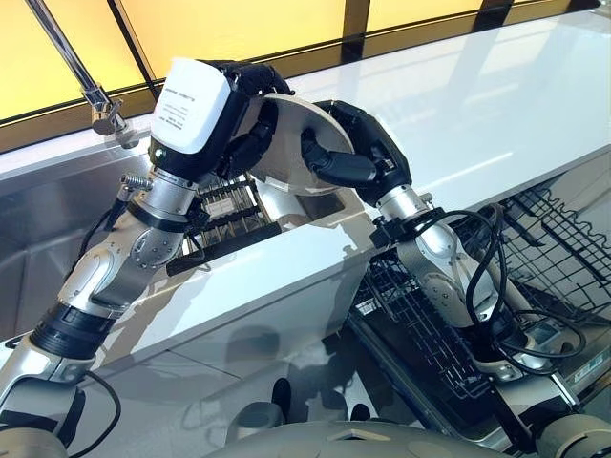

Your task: Pick up plates and place into dishwasher.

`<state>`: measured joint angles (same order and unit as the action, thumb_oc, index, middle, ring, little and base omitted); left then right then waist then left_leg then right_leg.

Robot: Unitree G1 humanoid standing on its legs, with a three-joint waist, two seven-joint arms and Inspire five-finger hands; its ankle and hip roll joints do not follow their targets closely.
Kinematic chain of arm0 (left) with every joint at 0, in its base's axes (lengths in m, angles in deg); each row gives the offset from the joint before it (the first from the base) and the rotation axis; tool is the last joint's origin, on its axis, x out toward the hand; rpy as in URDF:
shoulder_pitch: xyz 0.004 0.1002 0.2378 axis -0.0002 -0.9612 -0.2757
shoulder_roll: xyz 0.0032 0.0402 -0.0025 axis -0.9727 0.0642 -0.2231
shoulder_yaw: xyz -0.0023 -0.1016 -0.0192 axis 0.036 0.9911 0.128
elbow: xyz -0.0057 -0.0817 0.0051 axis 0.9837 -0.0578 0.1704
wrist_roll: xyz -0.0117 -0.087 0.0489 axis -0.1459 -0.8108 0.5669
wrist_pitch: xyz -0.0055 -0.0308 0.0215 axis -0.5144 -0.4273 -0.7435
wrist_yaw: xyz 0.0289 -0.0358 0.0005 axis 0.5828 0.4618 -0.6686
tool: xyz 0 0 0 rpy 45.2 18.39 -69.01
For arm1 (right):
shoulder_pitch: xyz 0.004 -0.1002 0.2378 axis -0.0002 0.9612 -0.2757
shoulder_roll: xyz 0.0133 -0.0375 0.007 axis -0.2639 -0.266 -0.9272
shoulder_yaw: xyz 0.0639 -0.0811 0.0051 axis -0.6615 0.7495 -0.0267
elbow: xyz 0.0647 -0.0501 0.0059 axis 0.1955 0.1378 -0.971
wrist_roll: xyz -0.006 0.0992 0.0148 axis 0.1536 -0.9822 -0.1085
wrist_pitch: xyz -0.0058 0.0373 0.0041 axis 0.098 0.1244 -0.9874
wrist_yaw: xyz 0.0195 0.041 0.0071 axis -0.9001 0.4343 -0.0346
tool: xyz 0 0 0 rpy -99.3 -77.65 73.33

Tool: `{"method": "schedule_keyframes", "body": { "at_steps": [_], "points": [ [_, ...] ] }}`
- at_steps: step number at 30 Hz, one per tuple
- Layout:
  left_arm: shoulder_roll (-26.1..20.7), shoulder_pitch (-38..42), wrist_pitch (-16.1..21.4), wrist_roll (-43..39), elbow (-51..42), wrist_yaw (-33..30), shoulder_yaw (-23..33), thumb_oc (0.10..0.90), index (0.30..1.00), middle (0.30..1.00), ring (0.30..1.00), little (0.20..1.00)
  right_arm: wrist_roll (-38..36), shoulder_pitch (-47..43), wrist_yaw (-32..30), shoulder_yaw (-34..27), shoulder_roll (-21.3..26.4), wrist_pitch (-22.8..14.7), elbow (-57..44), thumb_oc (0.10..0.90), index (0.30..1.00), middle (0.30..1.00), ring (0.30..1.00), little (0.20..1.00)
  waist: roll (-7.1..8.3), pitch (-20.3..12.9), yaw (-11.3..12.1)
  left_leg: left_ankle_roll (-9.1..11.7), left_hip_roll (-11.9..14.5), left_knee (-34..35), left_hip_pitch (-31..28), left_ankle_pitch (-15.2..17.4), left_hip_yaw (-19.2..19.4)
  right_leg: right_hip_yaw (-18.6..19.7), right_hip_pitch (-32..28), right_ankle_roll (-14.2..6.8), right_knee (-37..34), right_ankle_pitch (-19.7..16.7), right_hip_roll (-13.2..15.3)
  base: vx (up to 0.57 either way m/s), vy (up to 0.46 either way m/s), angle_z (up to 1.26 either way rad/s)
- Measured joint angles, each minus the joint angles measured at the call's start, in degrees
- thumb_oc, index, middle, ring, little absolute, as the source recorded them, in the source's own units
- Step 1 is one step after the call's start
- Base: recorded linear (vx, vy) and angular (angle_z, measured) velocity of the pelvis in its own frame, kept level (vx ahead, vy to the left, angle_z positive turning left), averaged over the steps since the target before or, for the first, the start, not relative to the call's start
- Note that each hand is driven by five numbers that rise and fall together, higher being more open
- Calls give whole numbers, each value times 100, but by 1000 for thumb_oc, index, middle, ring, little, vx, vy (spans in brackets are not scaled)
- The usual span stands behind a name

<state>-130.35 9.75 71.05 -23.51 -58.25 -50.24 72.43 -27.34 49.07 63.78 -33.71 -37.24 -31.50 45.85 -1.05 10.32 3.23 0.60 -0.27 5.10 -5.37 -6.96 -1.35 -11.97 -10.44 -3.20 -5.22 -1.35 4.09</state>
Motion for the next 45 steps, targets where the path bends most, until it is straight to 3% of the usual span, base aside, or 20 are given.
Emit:
{"method": "schedule_keyframes", "body": {
  "at_steps": [9, 10, 11, 12, 14, 17, 22, 25, 34, 45],
  "points": [
    [102, 11, -17, -244, 1, 103, 37, 130, 326, 326, 326, 230, -18, 0, -70, -1, -194, -44, -2, 100, 300, 300, 300, 200, 0, 0, -45, 0, 4, 0, -5, 0, 16, 11, 6, 0, 0, 0, 3, 0, 0, 0],
    [103, 12, -17, -244, 1, 95, 37, 193, 380, 380, 380, 293, -18, 0, -71, 0, -194, -51, -2, 100, 300, 300, 300, 200, 0, 0, -42, 0, 5, 0, -5, 0, 20, 13, 6, 0, 0, 0, 5, 0, 0, 0],
    [103, 12, -17, -244, 1, 93, 37, 429, 582, 582, 582, 529, -16, 0, -73, -1, -194, -51, -2, 100, 300, 300, 300, 200, 0, 0, -42, 0, 6, 0, -6, 0, 25, 16, 7, 0, 0, 0, 7, 0, 0, 0],
    [103, 12, -17, -248, 1, 93, 37, 800, 900, 900, 900, 900, -11, 0, -76, 0, -194, -51, -2, 100, 300, 300, 300, 200, 0, 0, -44, 0, 6, 0, -8, 0, 31, 23, 8, 0, 0, 0, 7, 0, 0, 0],
    [121, 12, -13, -348, 1, 118, 32, 800, 900, 900, 900, 900, 5, 0, -92, -1, -194, -63, -1, 100, 300, 300, 300, 200, 0, 0, -45, 0, 6, 0, -12, 1, 43, 33, 9, 0, 0, -1, 8, 0, 0, 0],
    [362, 11, 29, -1372, -35, 454, 22, 800, 900, 900, 900, 900, 287, 1, -203, -45, -155, -95, 33, 100, 300, 300, 300, 200, 0, 0, -47, 0, 6, 0, -17, 1, 52, 44, 9, 0, 0, -2, 6, 0, 0, 0],
    [805, 6, -58, -3201, -273, 1397, 62, 800, 900, 900, 900, 900, 1985, 7, -443, -141, 255, -107, 110, 100, 300, 300, 300, 200, 0, 0, -52, -2, 5, 1, -24, 3, 76, 68, 12, 1, 0, -3, 4, 1, 2, -1],
    [855, -21, -159, -3847, -385, 1773, 122, 800, 900, 900, 900, 900, 2445, 15, -718, -530, 482, -211, 140, 100, 300, 300, 300, 200, 0, 0, -67, -3, 6, 1, -31, 4, 97, 87, 13, 2, 0, -4, 2, -2, 6, -2],
    [848, -479, -156, -4523, -440, 2084, 1024, 800, 900, 900, 900, 900, 3021, 236, -1892, -1901, 1000, -716, 424, 100, 300, 300, 300, 200, 0, 1, -184, -6, 9, 2, -36, 9, 103, 103, 11, 2, 0, -4, -2, 0, 0, 0],
    [812, -1443, -123, -4534, -392, 2050, 1909, 800, 900, 900, 900, 900, 3011, 1345, -3367, -3195, 1012, -991, 824, 100, 300, 300, 300, 200, -3, 2, -195, -17, 4, 3, -41, 41, 137, 192, 23, 1, -1, -3, 5, 1, 3, -1]
  ]
}}
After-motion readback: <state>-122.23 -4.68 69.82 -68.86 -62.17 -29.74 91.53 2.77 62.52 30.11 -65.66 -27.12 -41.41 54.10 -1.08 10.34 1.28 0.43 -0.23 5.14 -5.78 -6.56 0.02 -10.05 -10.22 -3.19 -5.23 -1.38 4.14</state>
